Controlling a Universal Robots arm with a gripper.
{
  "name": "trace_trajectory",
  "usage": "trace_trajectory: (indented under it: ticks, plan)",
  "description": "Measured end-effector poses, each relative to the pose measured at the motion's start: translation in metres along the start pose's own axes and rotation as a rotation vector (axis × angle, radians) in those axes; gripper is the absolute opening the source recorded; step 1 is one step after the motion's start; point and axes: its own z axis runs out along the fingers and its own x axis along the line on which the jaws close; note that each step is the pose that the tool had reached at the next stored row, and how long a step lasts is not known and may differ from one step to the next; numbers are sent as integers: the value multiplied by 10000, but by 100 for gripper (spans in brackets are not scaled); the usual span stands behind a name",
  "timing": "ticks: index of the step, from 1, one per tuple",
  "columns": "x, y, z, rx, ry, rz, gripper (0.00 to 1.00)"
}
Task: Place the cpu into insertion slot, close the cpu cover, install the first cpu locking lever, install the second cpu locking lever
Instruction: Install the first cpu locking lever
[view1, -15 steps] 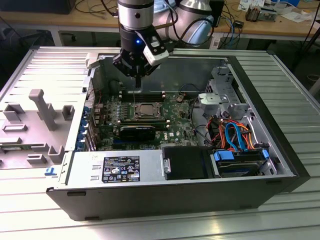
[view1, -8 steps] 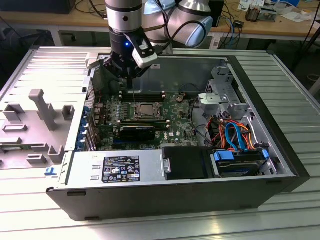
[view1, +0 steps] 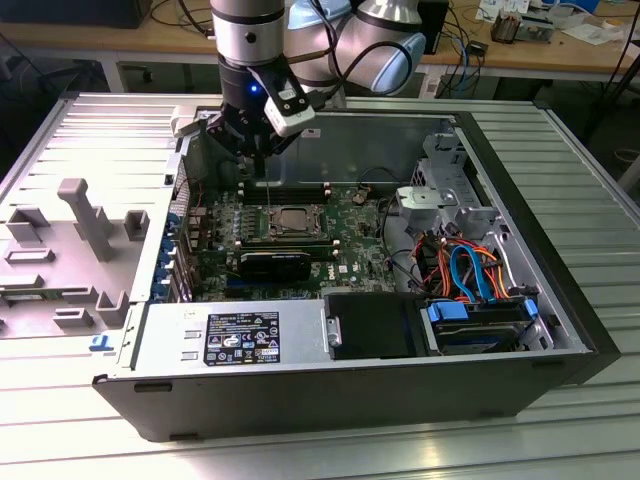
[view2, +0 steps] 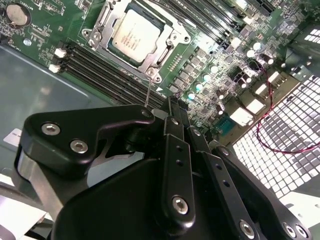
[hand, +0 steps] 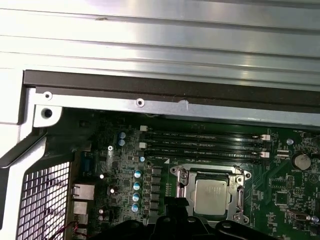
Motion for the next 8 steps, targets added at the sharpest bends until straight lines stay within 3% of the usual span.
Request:
trace_trajectory:
  ticks: [8]
  plan:
    - [0, 0, 0, -70, -5, 1, 11]
